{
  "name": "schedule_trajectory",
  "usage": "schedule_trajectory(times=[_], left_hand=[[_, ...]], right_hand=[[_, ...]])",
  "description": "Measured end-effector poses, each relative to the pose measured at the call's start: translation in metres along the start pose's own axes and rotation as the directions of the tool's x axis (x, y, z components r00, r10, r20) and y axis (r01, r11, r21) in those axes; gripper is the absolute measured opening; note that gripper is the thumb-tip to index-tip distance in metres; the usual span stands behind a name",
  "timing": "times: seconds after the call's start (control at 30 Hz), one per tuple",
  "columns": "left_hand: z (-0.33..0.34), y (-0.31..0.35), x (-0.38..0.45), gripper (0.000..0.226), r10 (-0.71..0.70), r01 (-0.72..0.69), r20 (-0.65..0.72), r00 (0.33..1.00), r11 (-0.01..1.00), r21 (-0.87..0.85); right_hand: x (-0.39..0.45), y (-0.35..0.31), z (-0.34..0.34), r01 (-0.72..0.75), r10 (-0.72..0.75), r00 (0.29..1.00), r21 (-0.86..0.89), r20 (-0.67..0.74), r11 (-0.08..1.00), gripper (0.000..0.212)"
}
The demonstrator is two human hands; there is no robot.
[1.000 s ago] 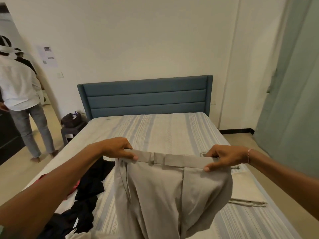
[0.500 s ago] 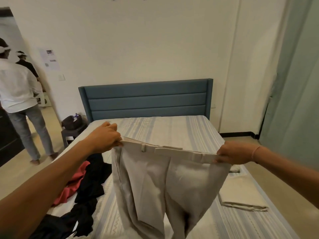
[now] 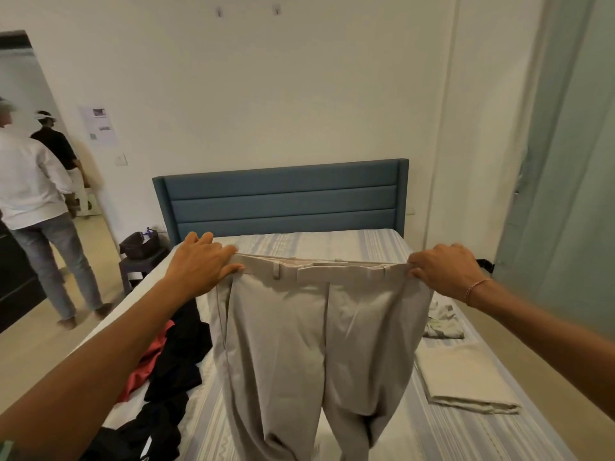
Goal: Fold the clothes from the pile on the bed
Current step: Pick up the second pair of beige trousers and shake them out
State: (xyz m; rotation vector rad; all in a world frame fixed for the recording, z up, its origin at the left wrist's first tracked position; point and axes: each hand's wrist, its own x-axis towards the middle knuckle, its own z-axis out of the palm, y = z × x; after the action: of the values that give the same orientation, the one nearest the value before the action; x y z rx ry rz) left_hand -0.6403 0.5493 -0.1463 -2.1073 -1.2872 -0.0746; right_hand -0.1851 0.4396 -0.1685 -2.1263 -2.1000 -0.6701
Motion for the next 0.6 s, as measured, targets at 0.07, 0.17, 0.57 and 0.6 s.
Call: schedule_trajectory(times=[0.07,0.17,0.57,0.6], left_hand=[[-0.002,0.001,0.003,0.078,-0.011,0.006,-0.071,0.997,0.997,-0.077],[-0.015,0.006,0.008,0.066,-0.012,-0.014,-0.250,0.968,0.995,-0.101],[-0.061,0.038,0.037,0.031,-0.198,0.108,-0.165,0.966,0.891,-0.441],[-0.063,0.040,0.039,0.031,-0.205,0.100,-0.192,0.960,0.889,-0.447]], right_hand=[[0.001,0.005,0.004,-0.043,0.040,0.999,0.092,0.033,0.995,0.028],[0.000,0.008,0.010,-0.102,0.083,0.992,0.226,0.091,0.969,0.027],[-0.016,-0.025,-0.004,-0.283,0.284,0.959,0.062,-0.009,0.957,0.067],[-0.016,-0.029,-0.007,-0.284,0.286,0.958,0.050,-0.033,0.957,0.063]])
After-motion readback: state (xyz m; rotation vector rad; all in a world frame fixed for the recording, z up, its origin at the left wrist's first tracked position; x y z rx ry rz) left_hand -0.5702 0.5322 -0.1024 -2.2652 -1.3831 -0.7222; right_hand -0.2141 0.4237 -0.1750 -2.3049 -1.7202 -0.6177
